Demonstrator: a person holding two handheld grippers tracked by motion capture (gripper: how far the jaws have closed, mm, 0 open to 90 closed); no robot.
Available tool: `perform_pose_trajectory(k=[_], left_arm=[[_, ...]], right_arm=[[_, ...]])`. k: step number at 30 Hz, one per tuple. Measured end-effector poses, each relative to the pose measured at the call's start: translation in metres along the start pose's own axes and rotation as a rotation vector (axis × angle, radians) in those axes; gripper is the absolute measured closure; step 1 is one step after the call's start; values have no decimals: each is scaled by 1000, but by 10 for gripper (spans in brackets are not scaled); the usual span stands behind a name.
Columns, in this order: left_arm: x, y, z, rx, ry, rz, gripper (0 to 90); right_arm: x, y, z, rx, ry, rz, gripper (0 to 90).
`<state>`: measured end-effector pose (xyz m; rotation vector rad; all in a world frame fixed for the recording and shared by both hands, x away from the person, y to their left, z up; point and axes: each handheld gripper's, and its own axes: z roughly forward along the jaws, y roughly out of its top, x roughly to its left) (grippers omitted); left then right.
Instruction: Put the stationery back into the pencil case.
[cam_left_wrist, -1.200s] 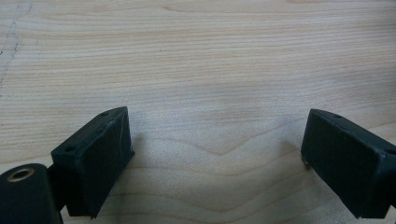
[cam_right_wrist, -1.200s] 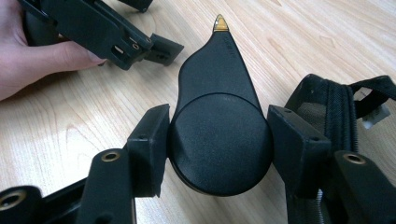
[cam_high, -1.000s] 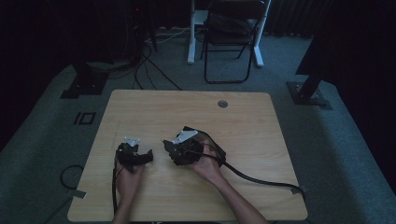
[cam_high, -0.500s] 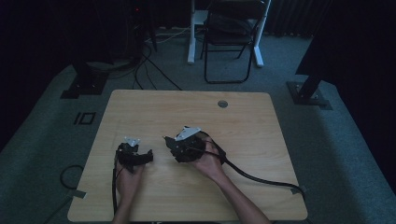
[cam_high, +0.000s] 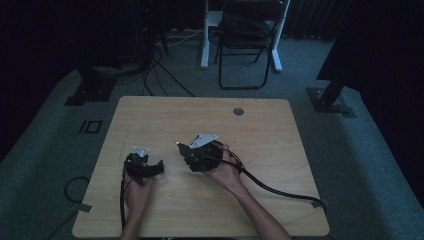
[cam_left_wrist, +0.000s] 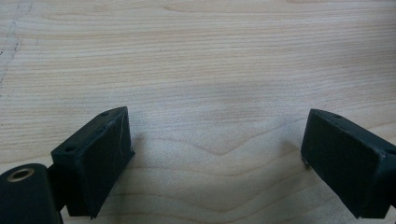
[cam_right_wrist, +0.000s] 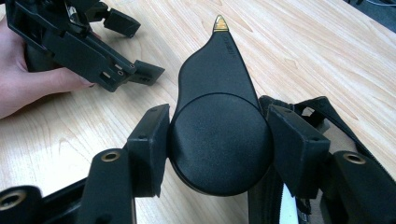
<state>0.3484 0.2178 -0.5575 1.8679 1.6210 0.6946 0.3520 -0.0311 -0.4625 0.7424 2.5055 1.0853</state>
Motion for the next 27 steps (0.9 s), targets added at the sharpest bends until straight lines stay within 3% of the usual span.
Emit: perform_pose_trajectory(k=[27], left_arm=[[0, 0, 0, 0, 0, 0, 88]], right_arm=[[-24, -6, -20, -23, -46, 27, 418]])
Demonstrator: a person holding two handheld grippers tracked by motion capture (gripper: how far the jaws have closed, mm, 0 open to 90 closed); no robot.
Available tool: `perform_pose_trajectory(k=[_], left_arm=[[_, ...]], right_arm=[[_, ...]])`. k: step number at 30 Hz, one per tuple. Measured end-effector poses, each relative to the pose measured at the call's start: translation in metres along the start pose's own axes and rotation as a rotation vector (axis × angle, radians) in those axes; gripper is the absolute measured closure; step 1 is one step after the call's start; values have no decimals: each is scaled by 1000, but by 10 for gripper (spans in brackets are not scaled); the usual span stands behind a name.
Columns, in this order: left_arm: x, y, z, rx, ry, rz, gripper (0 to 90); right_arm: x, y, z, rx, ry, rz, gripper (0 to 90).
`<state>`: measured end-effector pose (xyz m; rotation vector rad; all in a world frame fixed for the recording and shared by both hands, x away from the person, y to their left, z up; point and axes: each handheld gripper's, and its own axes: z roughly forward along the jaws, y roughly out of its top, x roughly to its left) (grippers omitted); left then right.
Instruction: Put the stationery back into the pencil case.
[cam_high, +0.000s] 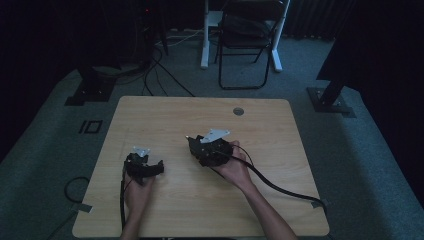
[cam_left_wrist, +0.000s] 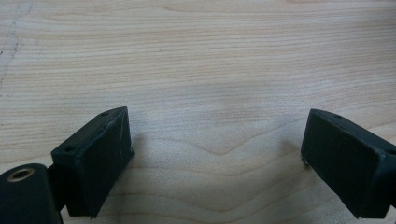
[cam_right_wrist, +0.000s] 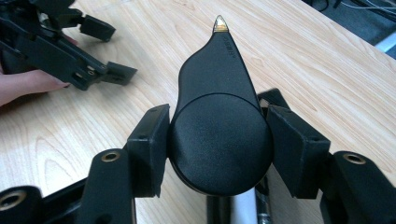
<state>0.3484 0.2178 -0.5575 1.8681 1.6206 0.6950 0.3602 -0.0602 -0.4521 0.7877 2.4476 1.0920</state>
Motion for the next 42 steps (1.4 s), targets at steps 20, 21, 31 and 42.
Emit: perform_pose_trajectory(k=[20, 21, 31, 42], left_arm=[[0, 0, 0, 0, 0, 0, 88], [0, 0, 0, 0, 0, 0, 88], [0, 0, 0, -4, 1, -2, 88], [0, 0, 0, 0, 1, 2, 88]], right_arm=[[-14, -10, -5, 20, -26, -16, 418], [-14, -10, -6, 20, -27, -15, 418], [-26, -20, -8, 29, -40, 6, 418], [-30, -27, -7, 49, -48, 1, 418]])
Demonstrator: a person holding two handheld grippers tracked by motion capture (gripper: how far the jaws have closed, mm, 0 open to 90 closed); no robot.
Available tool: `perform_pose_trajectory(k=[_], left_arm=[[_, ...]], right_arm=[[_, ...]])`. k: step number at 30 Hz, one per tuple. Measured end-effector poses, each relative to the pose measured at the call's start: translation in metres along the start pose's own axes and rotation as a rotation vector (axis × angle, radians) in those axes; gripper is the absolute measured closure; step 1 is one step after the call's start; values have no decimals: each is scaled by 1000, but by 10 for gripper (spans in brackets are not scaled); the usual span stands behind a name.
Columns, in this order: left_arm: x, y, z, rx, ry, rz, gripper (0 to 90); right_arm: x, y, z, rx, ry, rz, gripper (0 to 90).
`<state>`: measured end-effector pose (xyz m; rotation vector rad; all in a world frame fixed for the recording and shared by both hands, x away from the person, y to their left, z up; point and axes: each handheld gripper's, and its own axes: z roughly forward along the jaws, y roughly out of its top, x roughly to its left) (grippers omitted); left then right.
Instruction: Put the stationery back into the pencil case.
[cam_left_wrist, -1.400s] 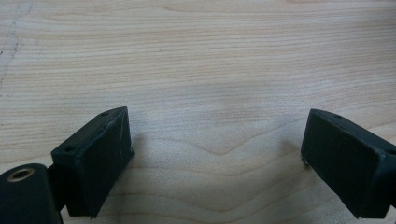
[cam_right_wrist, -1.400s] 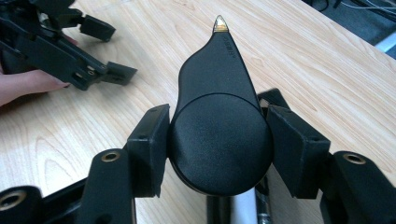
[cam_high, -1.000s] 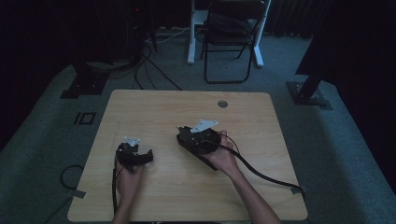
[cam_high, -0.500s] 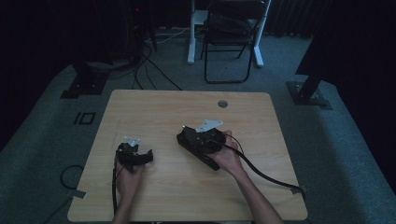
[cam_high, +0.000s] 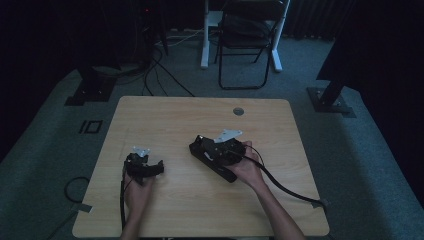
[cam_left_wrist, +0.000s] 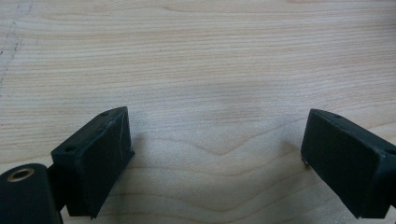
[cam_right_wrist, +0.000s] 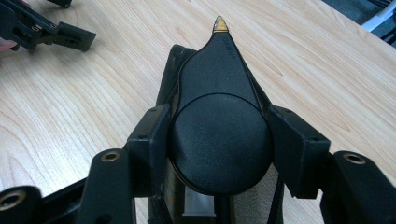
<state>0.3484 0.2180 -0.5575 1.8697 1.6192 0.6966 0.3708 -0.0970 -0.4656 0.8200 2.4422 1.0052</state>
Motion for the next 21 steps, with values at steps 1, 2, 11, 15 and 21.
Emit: perform_pose_trajectory(k=[1, 2, 11, 15, 21], left_arm=[[0, 0, 0, 0, 0, 0, 88], [0, 0, 0, 0, 0, 0, 88], [0, 0, 0, -3, 0, -5, 88], [0, 0, 0, -3, 0, -5, 88], [0, 0, 0, -3, 0, -5, 88]], right_arm=[[0, 0, 0, 1, 0, -1, 418], [0, 0, 1, 3, 0, -2, 418], [-1, -4, 5, 16, 1, 6, 418], [-4, -9, 7, 29, -1, 16, 418], [-3, -12, 10, 47, 3, 7, 418]])
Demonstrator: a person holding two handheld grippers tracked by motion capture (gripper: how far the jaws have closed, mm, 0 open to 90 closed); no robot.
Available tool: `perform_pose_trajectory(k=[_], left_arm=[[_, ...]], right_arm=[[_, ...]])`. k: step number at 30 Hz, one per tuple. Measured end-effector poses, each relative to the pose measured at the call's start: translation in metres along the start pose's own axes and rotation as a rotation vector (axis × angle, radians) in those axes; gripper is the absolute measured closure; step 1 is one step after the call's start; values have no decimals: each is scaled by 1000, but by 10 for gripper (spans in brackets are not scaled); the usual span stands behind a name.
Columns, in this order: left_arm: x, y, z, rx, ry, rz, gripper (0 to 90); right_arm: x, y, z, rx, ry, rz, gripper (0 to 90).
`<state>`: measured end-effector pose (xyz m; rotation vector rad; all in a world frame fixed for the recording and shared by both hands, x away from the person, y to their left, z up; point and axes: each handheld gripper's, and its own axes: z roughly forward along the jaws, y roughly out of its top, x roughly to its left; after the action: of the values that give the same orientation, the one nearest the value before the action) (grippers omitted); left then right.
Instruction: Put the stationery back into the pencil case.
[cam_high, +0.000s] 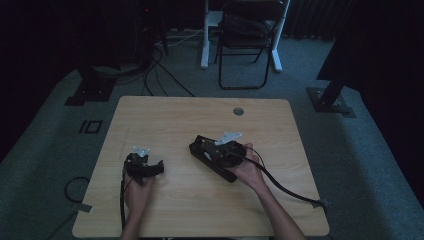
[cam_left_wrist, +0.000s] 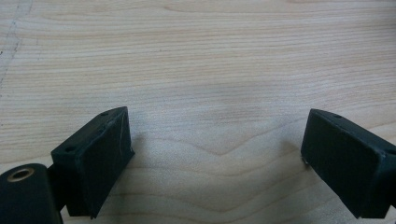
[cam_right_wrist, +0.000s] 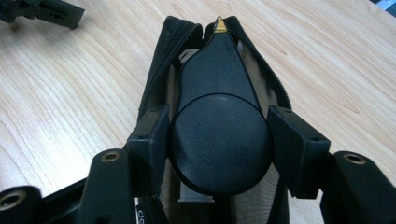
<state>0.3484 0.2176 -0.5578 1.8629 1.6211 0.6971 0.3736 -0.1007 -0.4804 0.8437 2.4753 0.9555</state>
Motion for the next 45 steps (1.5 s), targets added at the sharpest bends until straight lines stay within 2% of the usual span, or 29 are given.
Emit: perform_pose_trajectory(k=[8, 20, 27, 36, 40, 45], left_arm=[[0, 0, 0, -2, 0, -2, 88], [0, 0, 0, -2, 0, -2, 88], [0, 0, 0, -2, 0, -2, 88], [0, 0, 0, 0, 0, 0, 88], [0, 0, 0, 1, 1, 1, 88], [-1, 0, 0, -3, -1, -3, 88]], right_arm=[[0, -1, 4, 15, 8, -5, 417], [-1, -2, 11, 39, 22, 21, 415], [-2, -3, 16, 59, 33, 15, 414], [0, -4, 19, 87, 66, 11, 411], [2, -4, 15, 72, 59, -17, 386], [2, -1, 4, 28, 51, -18, 360]])
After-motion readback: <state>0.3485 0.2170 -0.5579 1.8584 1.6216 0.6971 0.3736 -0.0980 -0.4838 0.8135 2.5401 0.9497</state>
